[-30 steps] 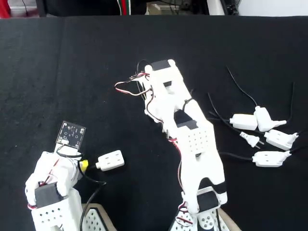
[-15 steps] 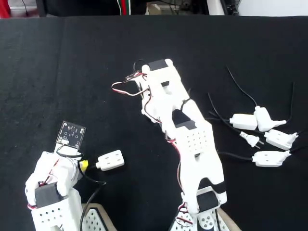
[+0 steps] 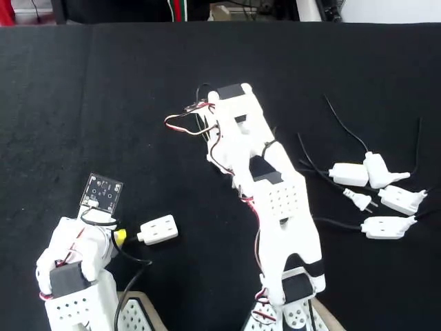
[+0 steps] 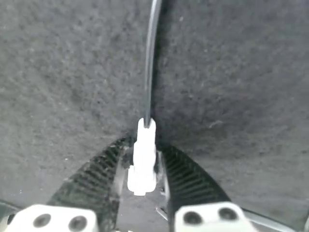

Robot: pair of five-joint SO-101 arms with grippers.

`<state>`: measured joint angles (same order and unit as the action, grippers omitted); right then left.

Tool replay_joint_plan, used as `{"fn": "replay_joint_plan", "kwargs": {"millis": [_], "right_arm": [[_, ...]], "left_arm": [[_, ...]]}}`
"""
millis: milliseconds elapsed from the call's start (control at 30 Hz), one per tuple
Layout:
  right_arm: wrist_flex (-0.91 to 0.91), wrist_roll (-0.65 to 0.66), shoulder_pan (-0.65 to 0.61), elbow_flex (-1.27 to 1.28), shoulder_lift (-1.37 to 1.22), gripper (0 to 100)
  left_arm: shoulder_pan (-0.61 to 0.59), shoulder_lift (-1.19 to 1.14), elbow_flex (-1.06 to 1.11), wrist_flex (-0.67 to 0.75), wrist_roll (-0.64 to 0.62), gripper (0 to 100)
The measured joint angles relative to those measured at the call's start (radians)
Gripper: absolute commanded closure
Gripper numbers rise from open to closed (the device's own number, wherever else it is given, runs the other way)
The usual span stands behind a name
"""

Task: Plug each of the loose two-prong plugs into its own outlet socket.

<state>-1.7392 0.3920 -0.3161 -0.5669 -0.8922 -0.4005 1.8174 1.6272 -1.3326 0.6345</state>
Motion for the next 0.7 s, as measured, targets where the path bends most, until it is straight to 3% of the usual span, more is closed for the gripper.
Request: {"fn": "replay_joint_plan", "kwargs": {"millis": [467,700], "right_arm": [[0.002,0.000,-0.023,-0.114,0.170,95.2],[0.048,-0.055,-0.101,0.084,0.387,95.2]], "left_arm": [[0.000,0.000,0.000,0.000,0.000,70],[0.000,0.000,0.000,0.000,0.000,70]]}}
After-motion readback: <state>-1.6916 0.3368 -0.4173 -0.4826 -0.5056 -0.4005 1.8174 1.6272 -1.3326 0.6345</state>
